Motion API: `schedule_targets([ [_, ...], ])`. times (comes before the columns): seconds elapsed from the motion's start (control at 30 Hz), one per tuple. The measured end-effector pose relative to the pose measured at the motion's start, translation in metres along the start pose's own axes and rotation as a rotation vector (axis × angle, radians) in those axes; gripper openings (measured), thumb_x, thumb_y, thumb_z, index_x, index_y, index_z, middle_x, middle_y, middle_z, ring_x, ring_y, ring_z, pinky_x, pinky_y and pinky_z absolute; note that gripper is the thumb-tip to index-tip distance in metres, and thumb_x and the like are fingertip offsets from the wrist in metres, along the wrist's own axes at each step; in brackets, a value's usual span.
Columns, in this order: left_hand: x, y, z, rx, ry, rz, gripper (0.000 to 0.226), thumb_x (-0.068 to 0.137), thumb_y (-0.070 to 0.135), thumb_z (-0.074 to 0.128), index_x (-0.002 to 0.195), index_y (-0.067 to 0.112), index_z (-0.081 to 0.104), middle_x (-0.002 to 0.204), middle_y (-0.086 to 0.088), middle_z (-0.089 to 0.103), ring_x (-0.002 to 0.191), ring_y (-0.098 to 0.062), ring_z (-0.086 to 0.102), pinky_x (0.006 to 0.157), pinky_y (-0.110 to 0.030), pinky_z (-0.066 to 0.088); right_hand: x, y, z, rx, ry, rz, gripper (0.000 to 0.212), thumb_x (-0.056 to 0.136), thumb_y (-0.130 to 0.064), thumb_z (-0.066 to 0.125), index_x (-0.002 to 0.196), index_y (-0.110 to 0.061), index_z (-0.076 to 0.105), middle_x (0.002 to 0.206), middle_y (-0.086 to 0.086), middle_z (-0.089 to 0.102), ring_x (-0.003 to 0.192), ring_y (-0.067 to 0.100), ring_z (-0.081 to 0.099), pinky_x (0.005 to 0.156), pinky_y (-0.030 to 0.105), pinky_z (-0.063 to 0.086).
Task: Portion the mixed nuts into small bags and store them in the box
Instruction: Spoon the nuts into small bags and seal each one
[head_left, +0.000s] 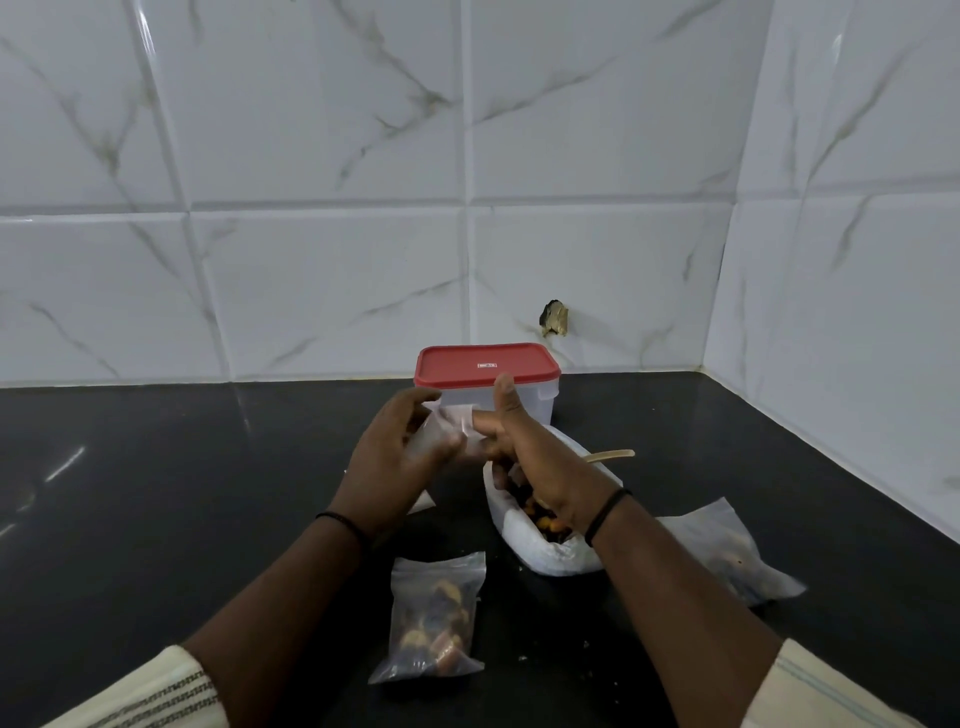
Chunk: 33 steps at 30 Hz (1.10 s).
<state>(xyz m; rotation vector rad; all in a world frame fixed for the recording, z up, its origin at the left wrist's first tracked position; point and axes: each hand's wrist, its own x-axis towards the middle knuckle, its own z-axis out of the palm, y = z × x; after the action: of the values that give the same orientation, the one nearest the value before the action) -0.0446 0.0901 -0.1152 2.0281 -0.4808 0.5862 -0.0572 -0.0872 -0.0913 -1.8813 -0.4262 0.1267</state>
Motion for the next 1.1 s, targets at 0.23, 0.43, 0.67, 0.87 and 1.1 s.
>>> schedule_targets([
  [0.23, 0.000, -0.008, 0.006, -0.280, 0.059, -0.189, 0.056, 0.093, 0.055, 0.029, 0.095, 0.015, 0.067, 0.089, -0.006, 0.068, 0.075, -0.006, 0.060, 0.067, -0.022, 0.048, 0.000, -0.008, -0.004, 0.068, -0.015, -0.012, 0.106, 0.077, -0.079, -0.005, 0.128, -0.021, 0.067, 0.113, 0.003, 0.075, 0.069, 0.013, 0.049, 0.071, 0.028, 0.040],
  [0.43, 0.000, -0.005, 0.009, -0.313, 0.066, -0.173, 0.066, 0.091, 0.051, 0.034, 0.076, -0.007, 0.061, 0.064, -0.016, 0.061, 0.054, -0.016, 0.056, 0.051, -0.022, 0.045, -0.003, -0.009, -0.004, 0.121, -0.059, 0.001, 0.103, 0.083, -0.077, -0.006, 0.126, -0.018, 0.068, 0.087, -0.004, 0.076, 0.061, 0.010, 0.045, 0.067, 0.027, 0.036],
  [0.67, 0.001, -0.002, 0.004, -0.333, 0.028, -0.175, 0.064, 0.092, 0.050, 0.036, 0.078, -0.005, 0.064, 0.057, -0.011, 0.063, 0.051, -0.021, 0.058, 0.047, -0.024, 0.045, -0.006, -0.012, 0.000, 0.019, -0.060, 0.015, 0.103, 0.079, -0.080, 0.000, 0.126, -0.018, 0.068, 0.070, -0.011, 0.072, 0.060, 0.006, 0.050, 0.059, 0.014, 0.040],
  [0.87, 0.003, 0.000, -0.002, -0.442, -0.052, -0.363, 0.064, 0.100, 0.053, 0.026, 0.093, 0.005, 0.069, 0.076, -0.017, 0.072, 0.064, -0.029, 0.067, 0.054, -0.031, 0.052, -0.010, -0.013, 0.000, -0.053, -0.041, 0.048, 0.100, 0.082, -0.078, 0.005, 0.109, -0.010, 0.074, 0.088, -0.007, 0.074, 0.083, 0.002, 0.062, 0.090, 0.030, 0.045],
  [1.1, 0.009, -0.011, -0.009, -0.563, -0.107, -0.602, 0.042, 0.097, 0.043, 0.051, 0.095, 0.005, 0.067, 0.078, -0.013, 0.064, 0.057, -0.021, 0.057, 0.050, -0.029, 0.043, -0.003, -0.008, 0.007, -0.160, -0.022, 0.033, 0.119, 0.063, -0.101, 0.014, 0.112, -0.010, 0.074, 0.119, 0.002, 0.070, 0.119, 0.016, 0.059, 0.116, 0.045, 0.032],
])
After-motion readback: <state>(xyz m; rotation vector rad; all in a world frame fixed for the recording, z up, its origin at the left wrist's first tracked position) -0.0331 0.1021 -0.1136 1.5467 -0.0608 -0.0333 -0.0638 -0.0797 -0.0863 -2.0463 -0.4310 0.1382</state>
